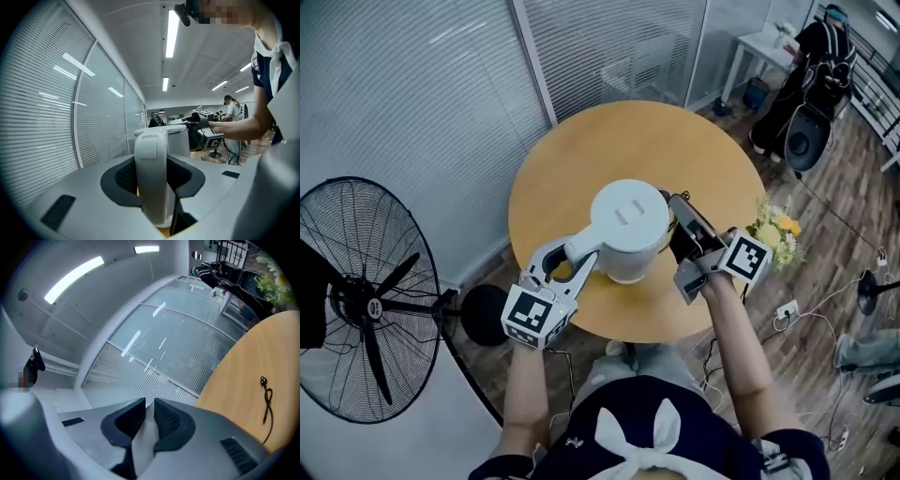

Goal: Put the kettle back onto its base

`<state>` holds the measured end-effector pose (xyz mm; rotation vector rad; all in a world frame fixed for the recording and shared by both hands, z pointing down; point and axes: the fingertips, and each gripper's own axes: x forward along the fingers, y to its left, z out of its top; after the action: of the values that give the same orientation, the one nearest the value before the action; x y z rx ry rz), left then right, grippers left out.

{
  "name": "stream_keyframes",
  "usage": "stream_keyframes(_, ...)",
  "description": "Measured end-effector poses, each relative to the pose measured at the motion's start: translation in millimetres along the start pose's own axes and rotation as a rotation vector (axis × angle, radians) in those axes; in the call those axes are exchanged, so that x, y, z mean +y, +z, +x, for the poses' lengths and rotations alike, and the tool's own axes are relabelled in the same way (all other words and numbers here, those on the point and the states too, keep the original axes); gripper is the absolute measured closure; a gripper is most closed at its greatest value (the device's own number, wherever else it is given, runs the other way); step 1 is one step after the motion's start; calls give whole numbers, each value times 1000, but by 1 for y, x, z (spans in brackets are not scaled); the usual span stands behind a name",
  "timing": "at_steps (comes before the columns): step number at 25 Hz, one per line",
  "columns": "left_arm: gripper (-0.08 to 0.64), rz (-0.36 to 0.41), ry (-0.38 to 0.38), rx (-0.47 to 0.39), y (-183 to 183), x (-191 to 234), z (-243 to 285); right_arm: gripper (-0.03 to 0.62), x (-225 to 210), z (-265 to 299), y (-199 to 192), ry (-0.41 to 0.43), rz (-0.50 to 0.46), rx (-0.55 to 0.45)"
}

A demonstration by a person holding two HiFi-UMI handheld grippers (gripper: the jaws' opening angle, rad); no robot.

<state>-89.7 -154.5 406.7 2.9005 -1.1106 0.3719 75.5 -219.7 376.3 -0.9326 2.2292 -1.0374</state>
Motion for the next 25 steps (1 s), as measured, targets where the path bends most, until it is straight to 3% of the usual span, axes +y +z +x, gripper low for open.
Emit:
stream_keyframes(10, 405, -16, 59, -4, 4, 4, 11, 541, -9, 13, 12, 32, 23, 40)
stream_keyframes(25, 407, -38, 79, 36, -11, 6, 22, 545, -34, 21, 6, 24, 54, 92)
